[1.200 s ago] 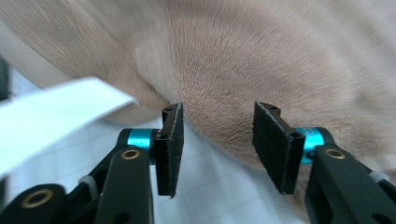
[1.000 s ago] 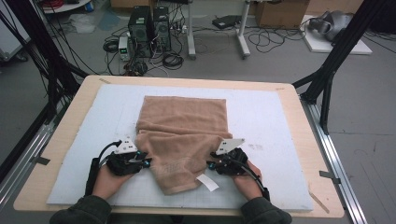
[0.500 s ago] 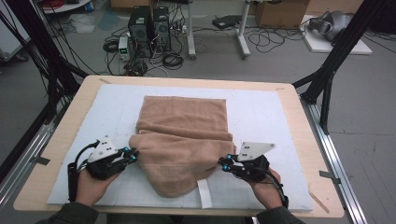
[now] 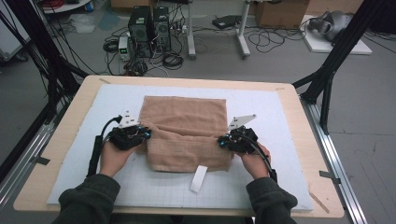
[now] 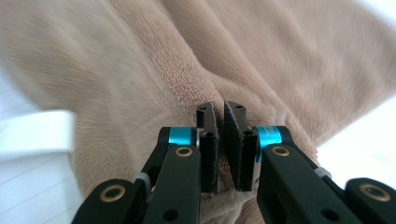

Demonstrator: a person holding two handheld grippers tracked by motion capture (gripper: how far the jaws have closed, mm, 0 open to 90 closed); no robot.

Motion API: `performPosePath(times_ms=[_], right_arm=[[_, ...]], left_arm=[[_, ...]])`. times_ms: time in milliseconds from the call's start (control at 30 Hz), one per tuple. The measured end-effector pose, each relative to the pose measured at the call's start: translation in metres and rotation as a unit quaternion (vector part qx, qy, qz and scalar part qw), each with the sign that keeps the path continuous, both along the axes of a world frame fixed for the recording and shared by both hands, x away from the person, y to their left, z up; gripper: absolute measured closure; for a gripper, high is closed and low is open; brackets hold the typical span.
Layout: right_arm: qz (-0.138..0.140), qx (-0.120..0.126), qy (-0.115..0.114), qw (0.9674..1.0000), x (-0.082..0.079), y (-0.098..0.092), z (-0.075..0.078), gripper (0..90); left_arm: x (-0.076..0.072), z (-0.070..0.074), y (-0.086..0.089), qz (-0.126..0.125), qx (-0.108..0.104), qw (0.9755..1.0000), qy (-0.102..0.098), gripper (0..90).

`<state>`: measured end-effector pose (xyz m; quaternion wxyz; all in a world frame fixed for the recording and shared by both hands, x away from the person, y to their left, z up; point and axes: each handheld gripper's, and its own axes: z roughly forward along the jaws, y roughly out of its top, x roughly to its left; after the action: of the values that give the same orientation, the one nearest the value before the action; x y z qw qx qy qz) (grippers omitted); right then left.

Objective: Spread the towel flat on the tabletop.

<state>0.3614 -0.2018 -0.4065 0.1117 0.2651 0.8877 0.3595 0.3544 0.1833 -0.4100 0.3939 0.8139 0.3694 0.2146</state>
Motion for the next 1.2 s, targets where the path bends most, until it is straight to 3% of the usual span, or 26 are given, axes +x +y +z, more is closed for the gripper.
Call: performPosePath(times_ms=[67,100,167,267,433,533,633,667,700,800,900,1000,1100,1200], right_arm=[[-0.01,0.008,0.015,0.9998,0.01,-0.001,-0.01,83.5],[-0.017,0.021,0.018,0.9995,0.015,-0.003,-0.013,83.3],[-0.024,0.035,0.022,0.9988,0.019,-0.006,-0.015,81.8],[-0.024,0.035,0.016,0.999,0.016,-0.008,-0.012,74.8],[-0.014,0.045,-0.022,0.9987,-0.006,-0.015,0.006,73.7],[-0.002,0.046,-0.04,0.9982,-0.025,-0.018,0.014,73.3],[0.01,0.039,-0.056,0.9976,-0.042,-0.018,0.014,72.3],[0.014,0.035,-0.058,0.9976,-0.047,-0.017,0.012,71.1],[0.016,0.035,-0.056,0.9976,-0.051,-0.017,0.01,68.7],[0.011,0.041,-0.058,0.9974,-0.058,-0.018,0.006,64.5],[0.004,0.05,-0.058,0.9971,-0.057,-0.023,0.007,61.5],[0.01,0.047,-0.037,0.9981,-0.05,-0.021,0.003,58.6],[0.013,0.033,-0.029,0.999,-0.044,-0.017,-0.004,57.8],[0.013,0.028,-0.028,0.9991,-0.04,-0.014,-0.007,57.8]], left_arm=[[0.011,-0.013,-0.005,0.005,0.004,0.9998,0.018,81.0],[0.014,-0.017,-0.006,0.005,0.005,0.9998,0.017,80.7],[0.018,-0.016,-0.004,0.012,-0.017,0.9995,0.023,79.9],[0.012,-0.007,0.004,0.012,-0.018,0.9996,0.019,72.6],[-0.012,0.011,0.024,0.004,-0.044,0.999,-0.006,66.3],[-0.029,0.013,0.035,-0.005,-0.036,0.9993,-0.013,67.1],[-0.041,0.004,0.042,-0.009,-0.038,0.9992,-0.003,68.3],[-0.044,0.0,0.043,-0.013,-0.054,0.9984,0.001,68.3],[-0.046,-0.004,0.044,-0.022,-0.064,0.9977,0.01,68.2],[-0.049,-0.012,0.034,-0.053,-0.064,0.9963,0.021,67.3],[-0.045,-0.019,0.012,-0.079,-0.036,0.9958,0.03,63.8],[-0.04,-0.027,-0.003,-0.078,-0.009,0.9963,0.037,63.1],[-0.04,-0.03,-0.011,-0.073,0.013,0.9969,0.024,72.4],[-0.044,-0.025,-0.007,-0.068,0.011,0.9973,0.024,83.9]])
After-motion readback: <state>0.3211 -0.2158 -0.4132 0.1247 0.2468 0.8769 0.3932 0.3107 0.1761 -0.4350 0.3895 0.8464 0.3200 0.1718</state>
